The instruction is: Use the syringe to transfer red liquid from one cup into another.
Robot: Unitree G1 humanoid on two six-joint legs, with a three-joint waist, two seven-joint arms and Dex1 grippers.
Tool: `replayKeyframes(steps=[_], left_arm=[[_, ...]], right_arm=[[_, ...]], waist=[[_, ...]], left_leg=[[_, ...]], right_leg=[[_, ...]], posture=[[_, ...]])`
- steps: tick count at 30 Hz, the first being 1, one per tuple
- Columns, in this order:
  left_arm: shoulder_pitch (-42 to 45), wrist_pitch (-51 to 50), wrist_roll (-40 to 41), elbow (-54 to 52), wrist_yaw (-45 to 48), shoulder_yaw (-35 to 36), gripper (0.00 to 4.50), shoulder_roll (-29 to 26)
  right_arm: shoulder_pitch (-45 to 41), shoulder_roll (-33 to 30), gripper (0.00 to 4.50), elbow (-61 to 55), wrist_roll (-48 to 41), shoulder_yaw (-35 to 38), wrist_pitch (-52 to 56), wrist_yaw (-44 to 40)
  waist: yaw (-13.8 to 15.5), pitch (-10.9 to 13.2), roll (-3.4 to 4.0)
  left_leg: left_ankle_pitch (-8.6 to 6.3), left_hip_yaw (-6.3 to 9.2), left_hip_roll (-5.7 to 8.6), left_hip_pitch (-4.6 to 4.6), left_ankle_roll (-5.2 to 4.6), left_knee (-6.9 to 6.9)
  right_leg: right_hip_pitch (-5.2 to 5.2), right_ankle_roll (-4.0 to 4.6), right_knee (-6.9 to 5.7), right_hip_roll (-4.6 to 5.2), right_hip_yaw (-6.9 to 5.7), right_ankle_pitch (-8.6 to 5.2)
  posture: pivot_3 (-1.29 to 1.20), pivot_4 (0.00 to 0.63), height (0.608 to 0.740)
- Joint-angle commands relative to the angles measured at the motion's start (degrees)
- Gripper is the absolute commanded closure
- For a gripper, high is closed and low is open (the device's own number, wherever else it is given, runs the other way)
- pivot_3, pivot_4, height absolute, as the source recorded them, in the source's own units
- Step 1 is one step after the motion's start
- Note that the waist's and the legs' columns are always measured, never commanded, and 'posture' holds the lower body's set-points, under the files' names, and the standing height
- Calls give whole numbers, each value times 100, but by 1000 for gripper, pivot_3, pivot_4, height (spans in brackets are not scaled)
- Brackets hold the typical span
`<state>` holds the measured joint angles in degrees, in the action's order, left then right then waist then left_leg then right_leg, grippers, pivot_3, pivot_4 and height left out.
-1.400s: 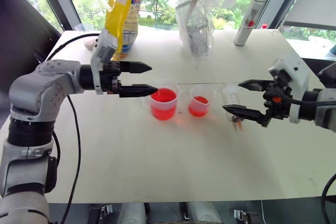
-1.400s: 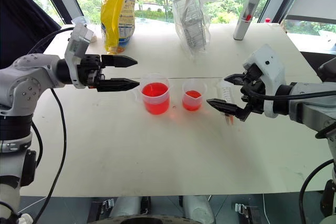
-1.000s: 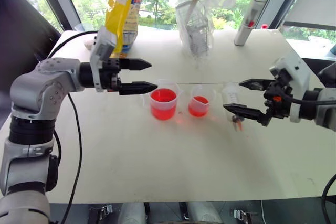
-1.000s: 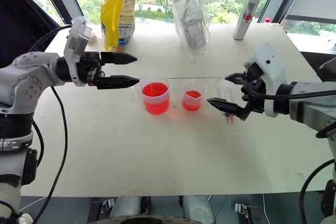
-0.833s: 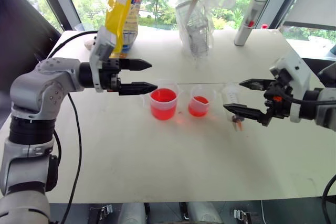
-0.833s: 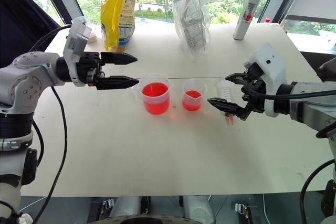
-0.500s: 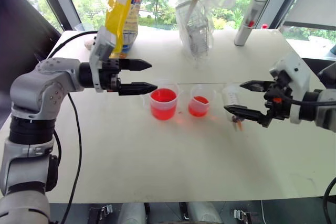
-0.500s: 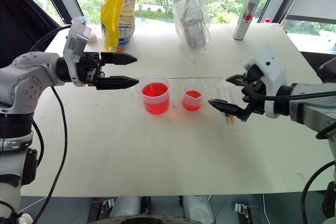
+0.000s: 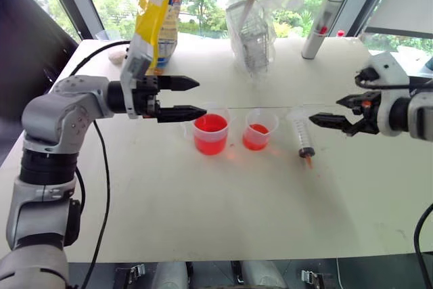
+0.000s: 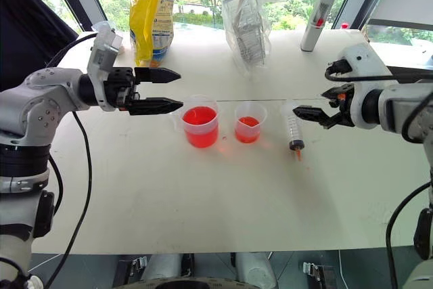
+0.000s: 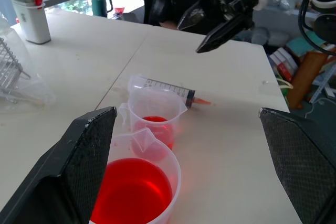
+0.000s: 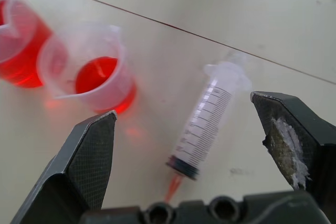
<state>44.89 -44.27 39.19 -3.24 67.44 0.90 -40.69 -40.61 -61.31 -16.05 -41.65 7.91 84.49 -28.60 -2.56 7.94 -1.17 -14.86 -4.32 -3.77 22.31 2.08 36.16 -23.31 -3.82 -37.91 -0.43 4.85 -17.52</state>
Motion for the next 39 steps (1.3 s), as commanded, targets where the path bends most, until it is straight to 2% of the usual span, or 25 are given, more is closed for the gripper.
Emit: replayKeyframes(steps=[1, 9, 16, 23, 35, 38, 39], left_arm=[[-23, 143, -3, -131, 29, 75, 0, -8], [55, 267, -90, 9, 94, -28, 0, 132], [9, 317, -132, -44, 96, -24, 0, 190], [-157, 309, -79, -251, -56, 82, 0, 167], [-495, 211, 45, -682, -432, 285, 0, 123], [-536, 195, 73, -748, -499, 298, 0, 111], [-544, 192, 85, -765, -523, 302, 0, 108]], right_arm=[[-435, 80, 31, 593, 352, -384, 228, 119], [-1510, 941, 31, 2799, 1060, -1005, 517, 238], [-2426, 1586, 31, 4607, 1669, -1813, 88, -147], [-2862, 2051, 31, 5718, 2311, -2747, -601, -934], [-3141, 2776, 31, 7407, 3537, -3266, -1806, -1710], [-3148, 2896, 860, 7636, 3761, -3241, -1969, -1849], [-3147, 2937, 1344, 7694, 3832, -3222, -2020, -1879]], waist=[[1, 0, 0], [4, 1, 3], [-4, 1, 3], [-1, 1, 3], [-16, 0, 3], [-18, -2, 1], [-19, -2, 1]], left_leg=[[0, -1, 0, 0, 0, -1], [0, -7, 3, 4, 0, -1], [0, -9, 2, 5, 0, -1], [0, -9, 3, 9, 0, 1], [0, -9, 2, 6, 0, 4], [0, -9, 2, 1, 0, 7], [0, -8, 2, 1, 0, 7]], right_leg=[[0, 0, 0, 0, 1, 0], [-6, 0, 0, -2, 5, 0], [-10, 0, -2, -7, 6, 1], [-10, 0, -1, -8, 4, 1], [-8, -1, -7, -8, 2, 2], [-1, -1, -7, -7, 1, 2], [0, -1, -7, -6, 1, 2]], posture=[[0, 150, 739], [0, 150, 739], [0, 150, 739], [0, 150, 739], [0, 150, 739], [0, 150, 739], [0, 150, 739]])
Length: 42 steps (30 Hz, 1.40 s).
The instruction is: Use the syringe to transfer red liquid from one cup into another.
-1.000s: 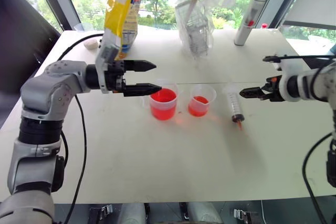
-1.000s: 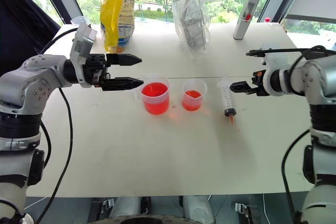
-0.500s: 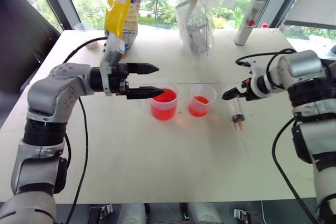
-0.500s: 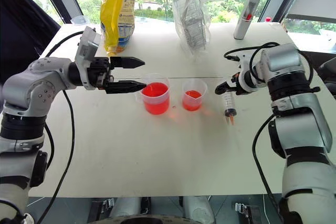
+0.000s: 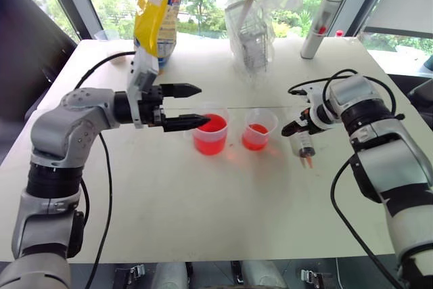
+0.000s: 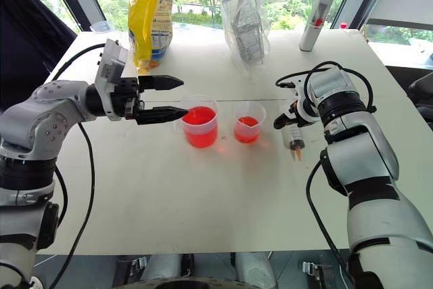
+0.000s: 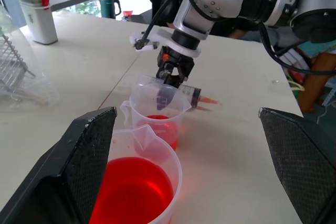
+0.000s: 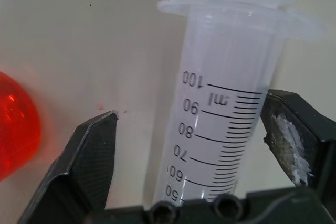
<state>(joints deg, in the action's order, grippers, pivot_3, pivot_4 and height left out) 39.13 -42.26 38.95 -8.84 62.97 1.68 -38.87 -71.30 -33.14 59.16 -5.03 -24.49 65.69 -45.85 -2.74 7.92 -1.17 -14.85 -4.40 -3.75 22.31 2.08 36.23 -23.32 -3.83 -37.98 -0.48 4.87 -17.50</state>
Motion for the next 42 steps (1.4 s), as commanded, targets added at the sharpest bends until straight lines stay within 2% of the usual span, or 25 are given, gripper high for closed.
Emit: replayKeyframes(steps=[1, 3, 4, 8, 11, 13, 15, 19, 23, 29, 37, 42], left_arm=[[26, -12, 120, -219, -94, 227, 0, -77], [32, 0, 130, -212, -120, 224, 0, -90], [47, 6, 131, -198, -126, 218, 0, -96], [194, 72, 96, -48, -112, 165, 0, -72], [350, 110, 70, 89, -128, 147, 0, -17], [456, 121, 57, 182, -97, 132, 0, -24], [572, 153, 18, 319, -32, 103, 0, -42], [797, 265, -95, 633, 142, 22, 0, -61], [1145, 407, -240, 1050, 334, -58, 0, -11], [1604, 713, -535, 1605, 677, -205, 0, 22], [1870, 693, -676, 1772, 916, -149, 0, -230], [1823, 591, -681, 1674, 927, -64, 0, -476]], right_arm=[[-81, 150, 1866, 221, 232, 39, -181, -177], [-95, 195, 2860, 279, 352, 62, -209, -247], [-100, 203, 3093, 281, 404, 61, -196, -302], [-88, 67, 3096, 97, 569, 180, -68, -253], [4, -255, 3096, -612, 498, 430, 135, -253], [352, -655, 3096, -1783, 484, 689, 20, -149], [682, -1015, 3096, -3054, 341, 1246, 63, -5], [1265, -1257, 3096, -5053, 80, 2392, -379, 399], [1579, -783, 3096, -6516, -439, 3311, -1588, 646], [1532, 732, 3096, -7606, -1473, 3723, -2078, 1163], [2084, 2317, 3096, -7537, -1968, 2984, -3320, 1281], [2651, 2757, 3096, -6959, -1812, 2387, -3991, 1069]], waist=[[-5, 0, 0], [-30, -1, -1], [-46, -1, -1], [-75, 0, 0], [-69, 2, 3], [-34, 5, 7], [13, 6, 10], [6, 7, 11], [-5, 6, 10], [-6, 6, 10], [20, 3, 6], [4, 3, 6]], left_leg=[[0, 0, 0, -1, 0, 0], [0, 0, 0, -2, 0, -1], [0, 0, -1, -2, 0, -1], [0, 1, -1, -2, 0, -1], [0, 2, 0, 2, 0, -2], [0, 3, 1, 6, 1, -3], [0, 5, 4, 9, 1, -4], [0, 4, 2, 7, 1, -8], [0, 1, -4, -1, 1, -8], [0, 1, -8, -1, 1, -6], [1, 1, -6, 7, 2, 0], [1, 1, -6, 5, 2, 1]], right_leg=[[0, 0, -1, 0, 0, 0], [0, 0, -1, -1, -1, 0], [0, 0, -2, -3, -1, 0], [1, 0, -3, -3, -3, 0], [0, 0, -2, -1, -4, 0], [-2, 0, -1, 3, -5, 0], [-7, -1, 1, 6, -2, 0], [-11, -2, 2, 2, -1, -1], [-6, -1, -2, -16, -1, 0], [-6, 0, -11, -21, 0, 0], [-6, 0, -8, -9, -5, 0], [-6, 0, -11, -8, -4, 0]], posture=[[0, 150, 739], [0, 150, 739], [0, 150, 739], [0, 150, 739], [0, 150, 739], [0, 150, 739], [0, 150, 739], [0, 150, 739], [0, 150, 739], [0, 150, 739], [0, 150, 739], [0, 150, 739]])
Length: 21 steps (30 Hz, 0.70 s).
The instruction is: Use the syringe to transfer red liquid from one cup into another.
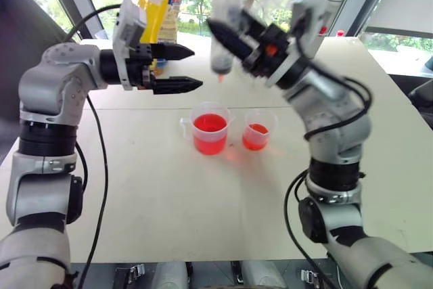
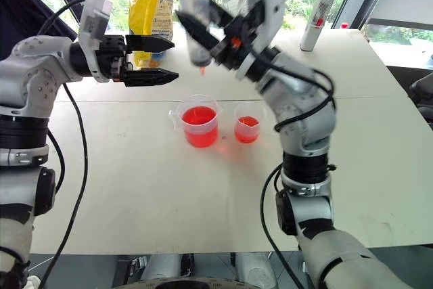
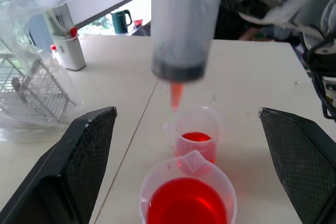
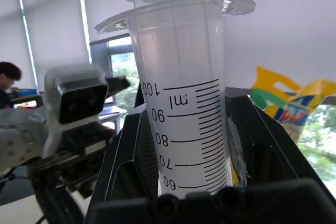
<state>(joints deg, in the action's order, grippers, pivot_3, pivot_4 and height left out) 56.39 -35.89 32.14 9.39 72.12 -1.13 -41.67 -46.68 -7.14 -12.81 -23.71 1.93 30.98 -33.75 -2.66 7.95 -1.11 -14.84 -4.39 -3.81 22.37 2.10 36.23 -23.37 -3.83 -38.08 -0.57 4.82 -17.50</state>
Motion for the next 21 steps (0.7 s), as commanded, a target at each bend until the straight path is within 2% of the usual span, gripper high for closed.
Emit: replayKeyframes(steps=[1, 9, 21], left_arm=[[87, -66, 3, -164, 10, 233, 0, -238], [145, -47, -28, -105, -27, 289, 0, -367], [598, 451, -421, 661, -148, 65, 0, 263]], right_arm=[[292, 187, 3096, 354, 93, -343, -648, -181], [826, 199, 3096, 1129, 430, -729, -1538, -348], [1157, 210, 3096, 1350, 621, -884, -1907, -274]], waist=[[-5, 0, 0], [5, 0, -1], [1, 0, -1]], left_leg=[[0, 0, 0, 0, 0, 0], [0, 0, 0, 0, 1, 1], [1, 0, 0, -1, 1, 2]], right_leg=[[0, 0, 0, 0, -1, 0], [1, 0, 1, 1, -2, 0], [1, 0, -2, -2, -2, 0]], posture=[[0, 150, 739], [0, 150, 739], [0, 150, 739]])
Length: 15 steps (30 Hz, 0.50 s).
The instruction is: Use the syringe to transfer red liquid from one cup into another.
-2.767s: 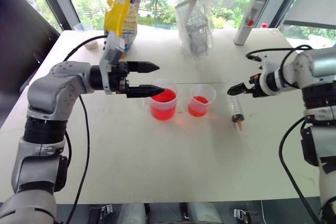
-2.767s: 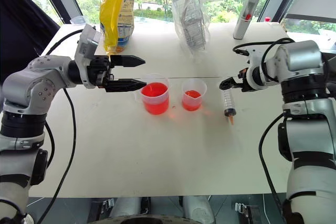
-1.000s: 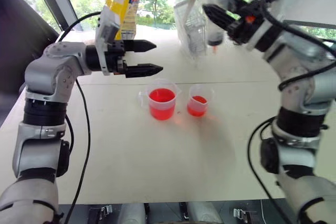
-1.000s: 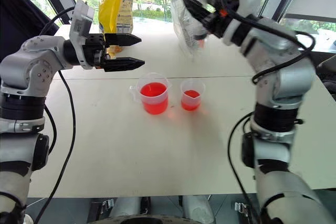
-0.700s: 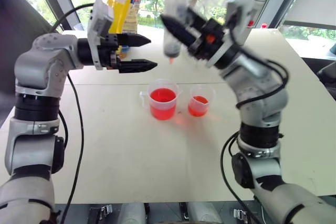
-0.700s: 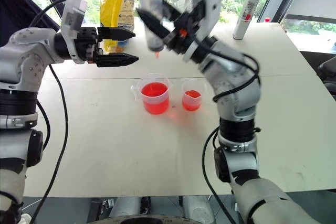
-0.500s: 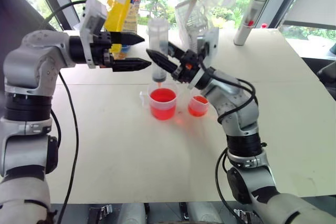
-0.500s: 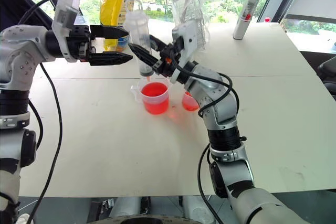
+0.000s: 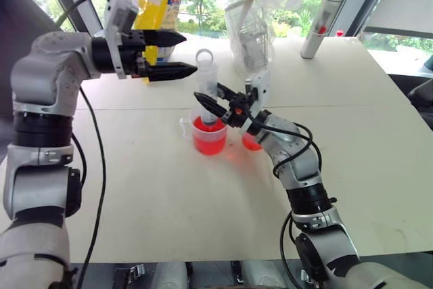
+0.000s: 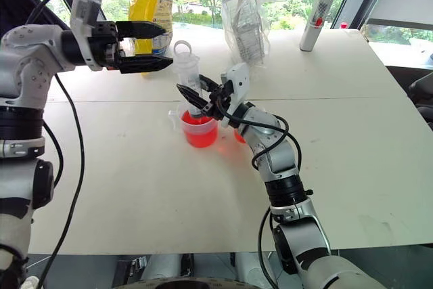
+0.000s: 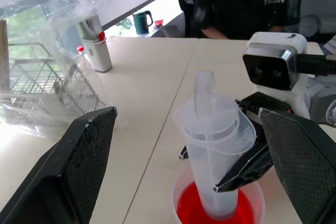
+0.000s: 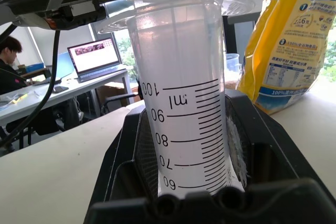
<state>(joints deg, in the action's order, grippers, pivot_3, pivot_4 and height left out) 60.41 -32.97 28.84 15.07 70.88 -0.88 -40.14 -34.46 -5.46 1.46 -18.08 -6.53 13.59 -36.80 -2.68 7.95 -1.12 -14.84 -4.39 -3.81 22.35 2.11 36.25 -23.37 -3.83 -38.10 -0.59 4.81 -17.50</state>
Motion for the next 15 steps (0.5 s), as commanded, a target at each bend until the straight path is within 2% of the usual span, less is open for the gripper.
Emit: replayKeyframes(steps=[1, 15], left_arm=[[216, 183, -107, 129, -15, 13, 0, 184], [284, 75, -242, 221, 16, -7, 0, 594]], right_arm=[[-57, 42, 3096, -60, 79, -52, -191, 34], [90, 40, 3096, 31, 213, -184, -286, 43]], waist=[[4, 0, 0], [3, 0, 0]], left_leg=[[0, 0, 0, 0, 0, 0], [0, 0, 0, 0, 0, 0]], right_leg=[[0, 0, -1, 0, 0, 0], [0, 0, 0, 0, 1, 0]], posture=[[0, 150, 739], [0, 150, 739]])
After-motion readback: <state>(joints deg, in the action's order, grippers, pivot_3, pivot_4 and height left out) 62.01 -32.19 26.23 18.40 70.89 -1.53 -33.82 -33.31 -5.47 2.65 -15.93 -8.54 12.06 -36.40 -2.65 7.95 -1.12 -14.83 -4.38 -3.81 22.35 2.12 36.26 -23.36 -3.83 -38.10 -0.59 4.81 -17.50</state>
